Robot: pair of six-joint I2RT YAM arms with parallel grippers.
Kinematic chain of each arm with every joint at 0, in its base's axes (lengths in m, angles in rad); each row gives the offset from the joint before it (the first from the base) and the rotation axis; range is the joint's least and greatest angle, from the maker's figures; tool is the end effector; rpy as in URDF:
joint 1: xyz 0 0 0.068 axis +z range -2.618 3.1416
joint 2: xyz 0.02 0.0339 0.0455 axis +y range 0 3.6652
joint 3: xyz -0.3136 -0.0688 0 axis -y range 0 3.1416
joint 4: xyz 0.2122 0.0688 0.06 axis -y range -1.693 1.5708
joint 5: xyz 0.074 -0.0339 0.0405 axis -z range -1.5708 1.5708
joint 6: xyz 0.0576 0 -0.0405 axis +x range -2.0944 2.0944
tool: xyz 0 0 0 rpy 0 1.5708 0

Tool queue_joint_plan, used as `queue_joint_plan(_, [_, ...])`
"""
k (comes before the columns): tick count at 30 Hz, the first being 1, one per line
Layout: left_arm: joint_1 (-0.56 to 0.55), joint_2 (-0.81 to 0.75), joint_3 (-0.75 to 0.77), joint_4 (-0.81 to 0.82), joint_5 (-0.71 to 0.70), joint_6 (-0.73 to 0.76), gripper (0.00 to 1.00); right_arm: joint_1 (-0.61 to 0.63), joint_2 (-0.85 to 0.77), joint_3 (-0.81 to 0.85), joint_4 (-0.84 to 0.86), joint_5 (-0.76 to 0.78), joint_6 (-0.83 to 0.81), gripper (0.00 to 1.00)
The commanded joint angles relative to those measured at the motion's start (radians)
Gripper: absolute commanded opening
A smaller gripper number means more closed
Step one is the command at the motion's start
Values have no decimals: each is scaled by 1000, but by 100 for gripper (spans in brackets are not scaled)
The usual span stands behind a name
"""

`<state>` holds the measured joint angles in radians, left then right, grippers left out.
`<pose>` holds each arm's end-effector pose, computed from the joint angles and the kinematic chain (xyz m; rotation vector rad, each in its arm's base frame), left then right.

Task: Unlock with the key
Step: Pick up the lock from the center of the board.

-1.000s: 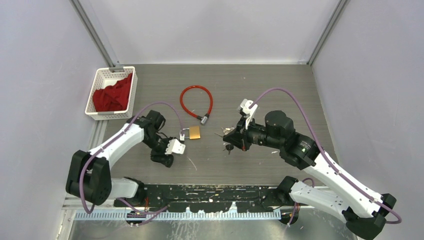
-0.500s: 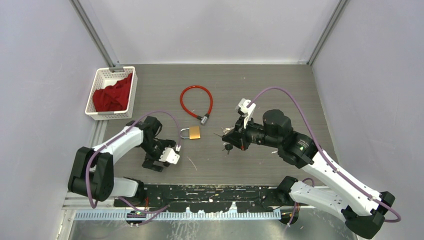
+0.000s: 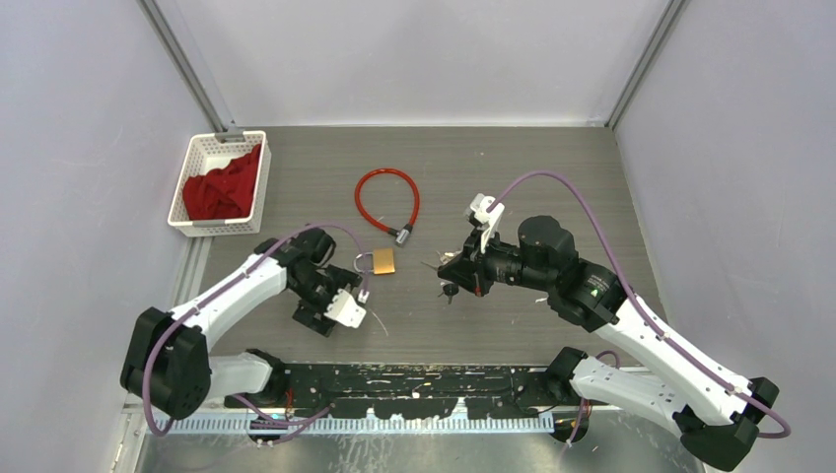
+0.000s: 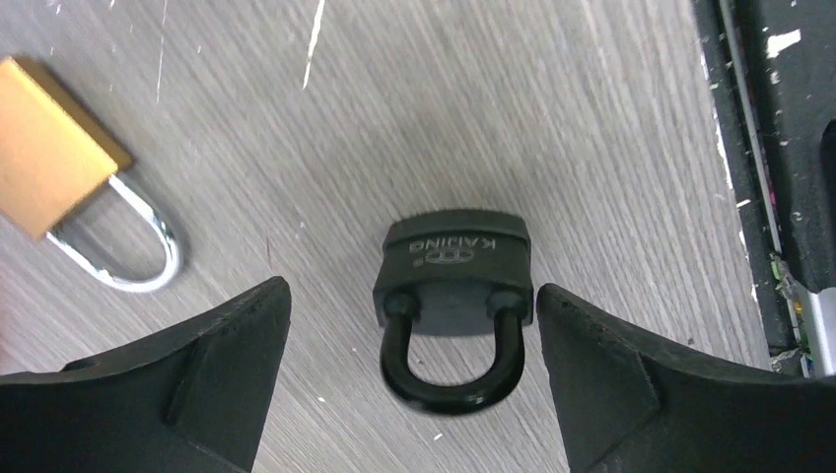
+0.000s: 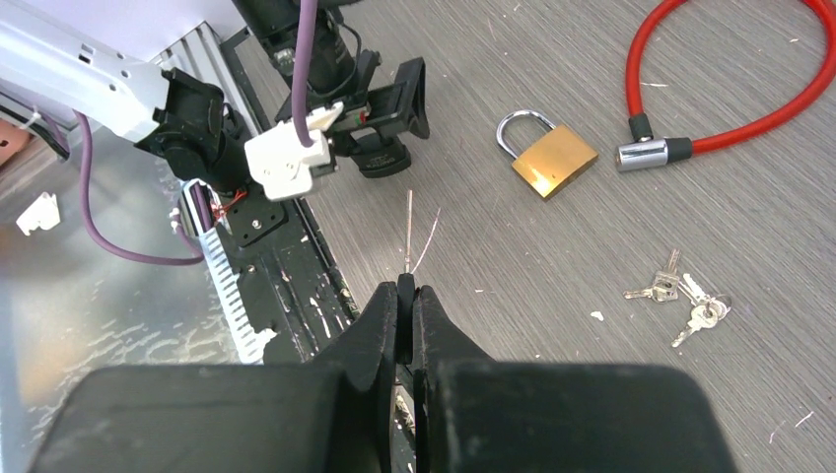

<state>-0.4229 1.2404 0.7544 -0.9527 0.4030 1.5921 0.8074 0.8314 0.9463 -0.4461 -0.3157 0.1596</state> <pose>0.1281 -0.0824 0.2382 2.3763 1.4562 -0.3730 0.0800 0.1094 0.3873 -0.8472 1.8137 0.9402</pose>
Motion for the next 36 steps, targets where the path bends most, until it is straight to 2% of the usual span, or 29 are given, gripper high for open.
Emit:
queue_joint_plan(1, [-86, 20, 32, 17, -44, -90, 93, -5, -19, 9, 55, -10, 8, 1])
queue_joint_plan(7, [-111, 87, 24, 5, -148, -101, 92, -5, -37, 15, 40, 0, 6, 1])
queue_joint_plan(11, [-117, 124, 51, 20, -188, -165, 85, -4, -38, 15, 40, 0, 7, 1])
queue_joint_plan(15, [-136, 133, 65, 37, -187, -214, 80, -5, -41, 14, 41, 1, 10, 1])
queue_joint_plan(26, [-194, 113, 24, 27, -194, -291, 78, -5, -56, 13, 28, 15, 9, 1])
queue_joint_plan(32, [-194, 135, 22, 47, -234, -304, 60, -4, -55, 20, 24, 17, 10, 1])
queue_joint_plan(36, [-199, 146, 37, 55, -206, -327, 49, -5, -58, 24, 21, 21, 9, 1])
